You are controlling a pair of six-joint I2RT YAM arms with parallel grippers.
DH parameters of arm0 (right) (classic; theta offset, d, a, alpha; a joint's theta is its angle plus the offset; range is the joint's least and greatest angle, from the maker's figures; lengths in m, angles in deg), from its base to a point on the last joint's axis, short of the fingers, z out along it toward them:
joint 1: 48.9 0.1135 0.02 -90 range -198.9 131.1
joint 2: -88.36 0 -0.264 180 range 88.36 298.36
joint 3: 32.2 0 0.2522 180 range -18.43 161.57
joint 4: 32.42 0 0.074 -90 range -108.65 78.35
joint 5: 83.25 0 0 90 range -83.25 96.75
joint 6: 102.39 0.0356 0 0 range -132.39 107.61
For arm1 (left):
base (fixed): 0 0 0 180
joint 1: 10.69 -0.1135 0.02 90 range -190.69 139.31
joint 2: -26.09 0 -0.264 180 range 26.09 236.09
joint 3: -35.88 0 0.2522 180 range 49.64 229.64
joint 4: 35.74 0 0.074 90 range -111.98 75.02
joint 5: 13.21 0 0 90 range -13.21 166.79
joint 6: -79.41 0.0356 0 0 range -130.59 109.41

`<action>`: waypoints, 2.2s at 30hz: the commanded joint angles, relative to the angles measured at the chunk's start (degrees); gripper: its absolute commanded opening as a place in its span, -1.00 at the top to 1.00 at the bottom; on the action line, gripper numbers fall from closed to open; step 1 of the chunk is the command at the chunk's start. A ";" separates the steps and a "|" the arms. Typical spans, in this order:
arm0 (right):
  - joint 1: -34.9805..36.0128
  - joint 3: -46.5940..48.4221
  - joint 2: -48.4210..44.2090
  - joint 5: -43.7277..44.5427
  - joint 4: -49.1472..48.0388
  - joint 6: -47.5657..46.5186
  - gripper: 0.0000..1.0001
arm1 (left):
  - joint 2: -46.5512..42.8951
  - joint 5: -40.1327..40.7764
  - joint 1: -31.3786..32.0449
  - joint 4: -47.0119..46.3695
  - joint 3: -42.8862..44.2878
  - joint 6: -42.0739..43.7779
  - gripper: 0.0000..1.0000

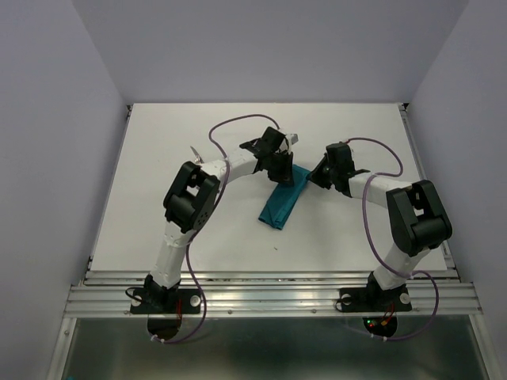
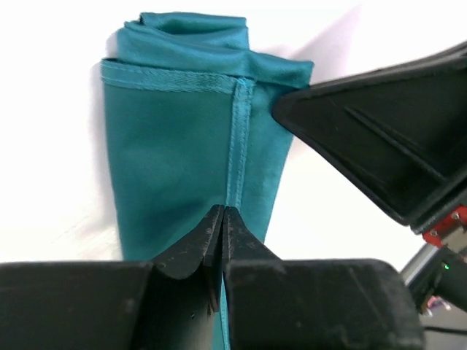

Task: Fold the napkin into a case and place the utensils inside
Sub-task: Smooth out the smaller rectangle-folded napkin at the center of the board.

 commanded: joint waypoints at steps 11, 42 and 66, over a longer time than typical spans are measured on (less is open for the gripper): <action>0.41 -0.04 -0.68 1.77 -0.14 -0.43 0.64 | 0.89 9.21 2.45 3.23 7.37 -0.12 0.43; -0.12 -0.30 -0.68 -0.51 -1.28 1.06 0.69 | 8.19 24.77 7.90 7.27 15.29 3.92 0.49; -5.47 -1.27 -2.52 -4.90 -1.45 -1.57 0.24 | -0.25 22.13 7.90 6.48 12.39 3.92 0.19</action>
